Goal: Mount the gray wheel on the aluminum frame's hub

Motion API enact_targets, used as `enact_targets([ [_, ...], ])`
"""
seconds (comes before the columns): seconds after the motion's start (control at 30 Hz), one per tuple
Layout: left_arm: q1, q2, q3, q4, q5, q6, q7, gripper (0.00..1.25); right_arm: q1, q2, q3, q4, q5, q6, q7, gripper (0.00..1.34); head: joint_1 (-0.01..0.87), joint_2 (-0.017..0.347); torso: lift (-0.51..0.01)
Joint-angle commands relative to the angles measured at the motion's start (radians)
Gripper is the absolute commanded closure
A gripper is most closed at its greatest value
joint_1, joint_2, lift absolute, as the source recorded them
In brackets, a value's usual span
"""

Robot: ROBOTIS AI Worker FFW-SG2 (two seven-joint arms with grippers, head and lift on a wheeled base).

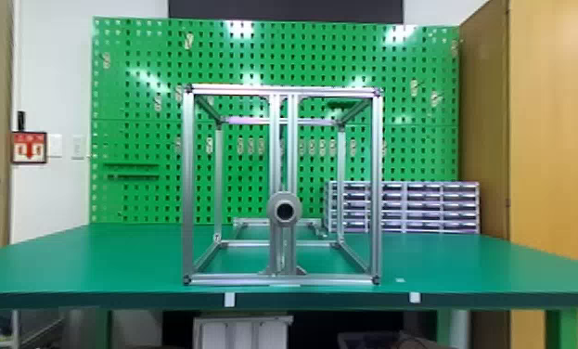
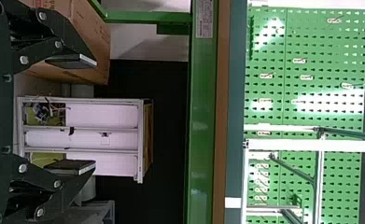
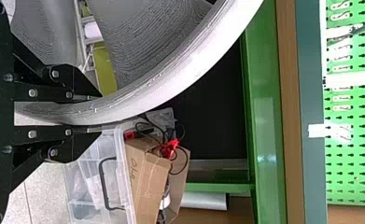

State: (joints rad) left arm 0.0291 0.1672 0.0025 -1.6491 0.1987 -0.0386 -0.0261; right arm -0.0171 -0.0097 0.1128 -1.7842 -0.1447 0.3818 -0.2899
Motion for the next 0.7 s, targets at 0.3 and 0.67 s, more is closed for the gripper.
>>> enact_targets([
  [0.3,0.000,0.002,-0.001,0.000,-0.001,0.002,0.000,0.49,-0.007,-0.001,0.018,-0.009,0.028,0.035,0.000,1.15,-0.005,0.006,-0.499],
  [0.67,0.000,0.000,-0.004,0.000,-0.001,0.003,0.000,0.49,-0.006,-0.003,0.010,-0.009,0.016,0.028,0.000,1.15,-0.005,0.006,-0.499],
])
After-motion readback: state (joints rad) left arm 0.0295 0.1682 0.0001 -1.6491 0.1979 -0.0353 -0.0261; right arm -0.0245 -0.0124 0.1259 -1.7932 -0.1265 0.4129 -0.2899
